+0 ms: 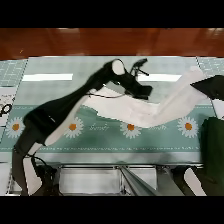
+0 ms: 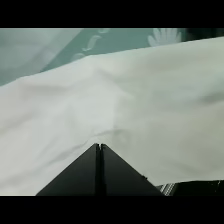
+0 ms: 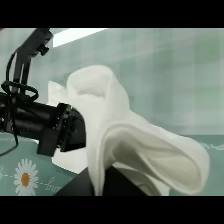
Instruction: Fold the shirts.
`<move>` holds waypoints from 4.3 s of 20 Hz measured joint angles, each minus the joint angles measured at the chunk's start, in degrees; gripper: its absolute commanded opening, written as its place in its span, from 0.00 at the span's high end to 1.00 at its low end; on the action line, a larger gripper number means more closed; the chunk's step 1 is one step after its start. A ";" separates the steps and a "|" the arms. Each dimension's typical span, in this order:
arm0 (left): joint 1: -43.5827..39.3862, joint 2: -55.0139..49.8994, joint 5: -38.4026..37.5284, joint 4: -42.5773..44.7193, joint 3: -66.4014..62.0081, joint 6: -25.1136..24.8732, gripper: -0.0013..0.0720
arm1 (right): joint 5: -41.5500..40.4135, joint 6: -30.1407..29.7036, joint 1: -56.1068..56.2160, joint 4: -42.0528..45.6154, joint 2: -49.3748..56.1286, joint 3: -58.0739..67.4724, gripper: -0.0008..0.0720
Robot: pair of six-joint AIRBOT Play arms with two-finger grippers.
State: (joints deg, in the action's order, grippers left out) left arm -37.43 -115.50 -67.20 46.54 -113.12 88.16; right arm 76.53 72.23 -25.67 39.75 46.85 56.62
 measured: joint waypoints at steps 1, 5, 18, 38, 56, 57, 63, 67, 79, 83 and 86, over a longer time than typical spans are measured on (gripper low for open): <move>2.73 2.62 -0.59 1.09 2.03 -0.35 0.95 | -1.16 -0.07 1.66 -0.96 0.24 -0.13 0.95; 14.19 18.71 0.83 4.63 17.79 -2.58 0.95 | -8.22 0.09 14.36 -3.52 4.57 0.22 0.95; 40.65 66.86 8.74 6.78 68.54 -6.54 0.95 | -26.82 0.98 49.96 -7.93 45.27 24.85 0.95; 54.55 68.39 12.39 3.48 61.33 -8.90 0.95 | -2.64 2.36 32.28 -3.91 41.31 31.65 0.43; 39.91 73.79 13.81 0.70 81.46 -9.92 0.95 | -22.27 -8.26 18.91 -13.84 27.69 -25.59 0.42; 39.60 73.79 14.23 0.59 81.66 -9.92 0.95 | -22.75 -9.07 20.61 -15.87 29.90 -24.59 0.42; 38.93 73.75 15.52 0.35 82.14 -9.92 0.95 | -25.24 -9.38 29.42 -20.17 38.62 -16.57 0.95; 38.86 73.75 16.06 0.33 82.20 -9.92 0.95 | -23.26 -9.35 34.62 -19.87 40.37 -7.89 0.95; 38.86 73.75 17.77 0.04 82.20 -9.90 0.95 | -0.46 13.90 34.82 16.24 40.96 47.56 0.95; 38.86 73.75 17.81 -0.74 82.20 -9.90 0.95 | 7.28 17.33 25.59 21.40 39.28 56.52 0.95; 38.86 73.75 17.84 -0.98 82.20 -9.90 0.95 | 9.99 18.43 15.43 22.60 36.54 58.80 0.95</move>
State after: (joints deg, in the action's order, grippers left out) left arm 1.43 -41.76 -49.36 45.56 -30.92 78.26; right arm 86.52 90.65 -10.24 62.35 83.40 115.42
